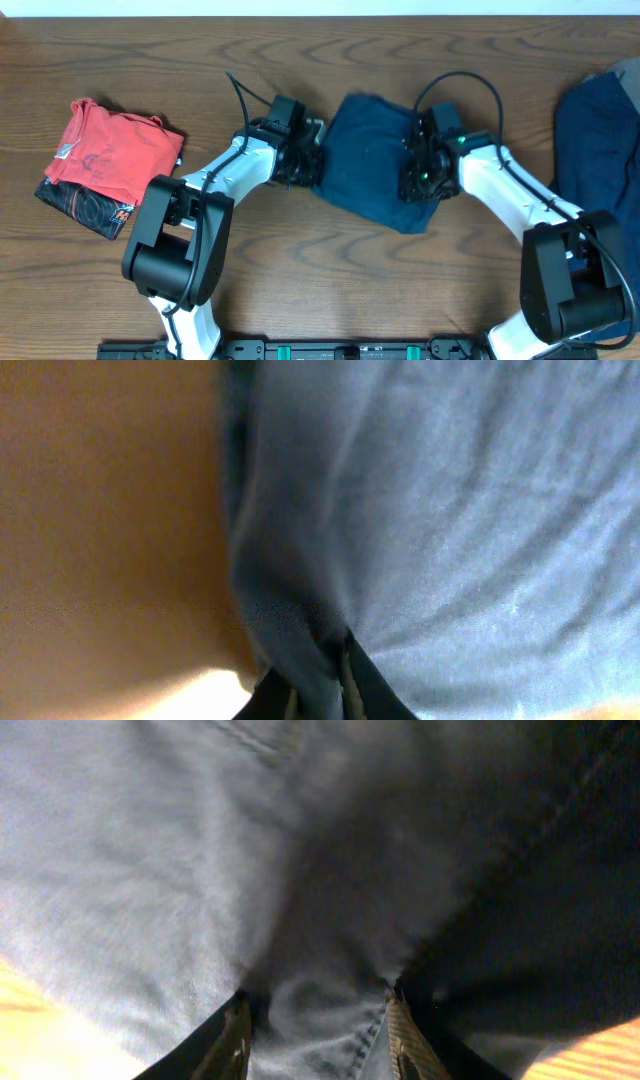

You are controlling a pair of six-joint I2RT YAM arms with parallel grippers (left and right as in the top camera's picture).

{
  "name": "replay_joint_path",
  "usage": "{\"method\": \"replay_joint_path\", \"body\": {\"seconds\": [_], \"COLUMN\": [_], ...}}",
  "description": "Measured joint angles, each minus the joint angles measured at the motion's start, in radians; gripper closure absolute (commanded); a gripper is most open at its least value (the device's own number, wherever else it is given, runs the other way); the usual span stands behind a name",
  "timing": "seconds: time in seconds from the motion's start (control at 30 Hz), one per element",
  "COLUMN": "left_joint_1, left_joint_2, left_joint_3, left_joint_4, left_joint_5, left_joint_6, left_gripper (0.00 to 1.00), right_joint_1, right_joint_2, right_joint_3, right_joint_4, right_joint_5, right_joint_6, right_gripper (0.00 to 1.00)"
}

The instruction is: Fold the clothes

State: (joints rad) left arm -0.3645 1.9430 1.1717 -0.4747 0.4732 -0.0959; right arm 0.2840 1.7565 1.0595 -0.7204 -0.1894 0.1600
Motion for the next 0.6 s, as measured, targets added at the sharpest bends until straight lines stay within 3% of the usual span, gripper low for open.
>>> {"method": "replay_joint_path", "body": {"seconds": [0.1,0.2,0.27,0.5,0.53,0.6], "left_joint_1": [0.0,-0.008,-0.011,-0.01,-0.01,-0.009], "left_joint_2": [0.0,0.0,0.0,-0.006,-0.011,-0.038], "left_joint_3": [0.002,0.001,0.001,0.0,0.0,-0.003], "left_joint_4": [-0.167,-0.315,-0.377,-0.369,-0.351,-0.281], "left_joint_5": [0.055,0.083,0.091,0.099,0.099,0.095], "left_joint_6": [-0.002,0.002,-0.005,-0.004,-0.004,0.003], "left_gripper": [0.84,0.6,0.54,0.44,0.4,0.16], "right_joint_1": [0.001,-0.003,-0.014,-0.058,-0.058,-0.058], "right_joint_2": [0.0,-0.005,-0.014,-0.014,-0.014,-0.014], "right_joint_3": [-0.06,-0.097,-0.107,-0.109,-0.109,-0.109], "right_joint_4": [0.051,0.102,0.123,0.155,0.156,0.156], "right_joint_5": [0.019,0.042,0.059,0.093,0.097,0.101], "right_joint_6": [0.0,0.0,0.0,0.0,0.0,0.0], "right_gripper": [0.53,0.51,0.51,0.51,0.5,0.48]}}
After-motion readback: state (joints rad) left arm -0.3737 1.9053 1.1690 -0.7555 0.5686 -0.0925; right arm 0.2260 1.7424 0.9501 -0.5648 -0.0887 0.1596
